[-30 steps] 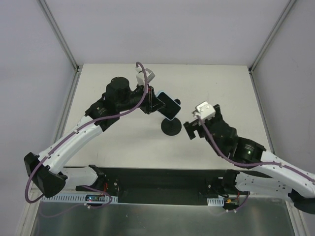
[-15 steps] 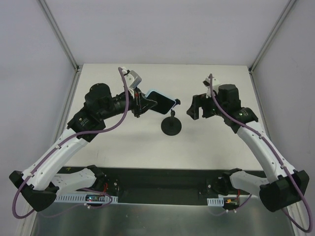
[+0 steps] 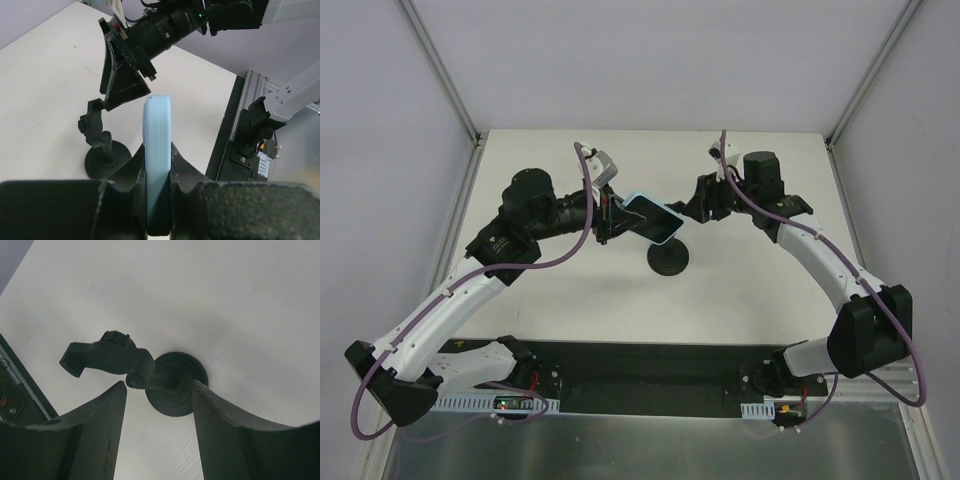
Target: Place the phone on the phone stand
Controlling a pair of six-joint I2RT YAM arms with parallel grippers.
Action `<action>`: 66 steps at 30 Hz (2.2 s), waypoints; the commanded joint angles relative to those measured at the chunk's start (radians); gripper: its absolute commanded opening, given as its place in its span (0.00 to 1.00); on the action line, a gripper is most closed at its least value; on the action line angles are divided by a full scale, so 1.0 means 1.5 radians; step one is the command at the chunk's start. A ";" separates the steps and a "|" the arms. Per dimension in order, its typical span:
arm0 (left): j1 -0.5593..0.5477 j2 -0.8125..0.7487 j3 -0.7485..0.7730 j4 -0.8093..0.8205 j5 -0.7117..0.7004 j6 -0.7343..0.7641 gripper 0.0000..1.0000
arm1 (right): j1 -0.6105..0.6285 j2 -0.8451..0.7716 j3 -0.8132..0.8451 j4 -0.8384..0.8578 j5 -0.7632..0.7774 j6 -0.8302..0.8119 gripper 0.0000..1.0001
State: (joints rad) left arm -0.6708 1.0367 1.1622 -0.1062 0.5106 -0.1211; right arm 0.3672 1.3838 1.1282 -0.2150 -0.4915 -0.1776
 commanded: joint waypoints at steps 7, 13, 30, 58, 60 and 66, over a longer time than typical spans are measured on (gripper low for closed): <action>0.016 -0.013 -0.006 0.112 0.075 0.019 0.00 | -0.021 0.085 0.088 0.054 -0.137 -0.015 0.46; 0.016 -0.005 -0.005 0.112 0.080 0.020 0.00 | -0.020 0.073 0.063 0.072 -0.186 -0.014 0.46; 0.015 0.013 -0.010 0.112 0.080 0.029 0.00 | 0.008 0.036 0.027 0.084 -0.202 0.054 0.00; 0.015 0.145 -0.001 0.092 0.320 0.103 0.00 | 0.109 -0.034 0.031 -0.094 -0.296 -0.184 0.00; 0.016 0.159 0.004 0.084 0.324 0.105 0.00 | 0.109 -0.031 0.035 -0.099 -0.300 -0.188 0.01; 0.016 0.179 0.017 0.056 0.316 0.125 0.00 | 0.110 -0.034 0.041 -0.109 -0.294 -0.195 0.01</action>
State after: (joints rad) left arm -0.6525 1.3056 1.1324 -0.0494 0.9417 0.0227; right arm 0.5274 1.3720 1.1248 -0.3798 -0.8539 -0.4515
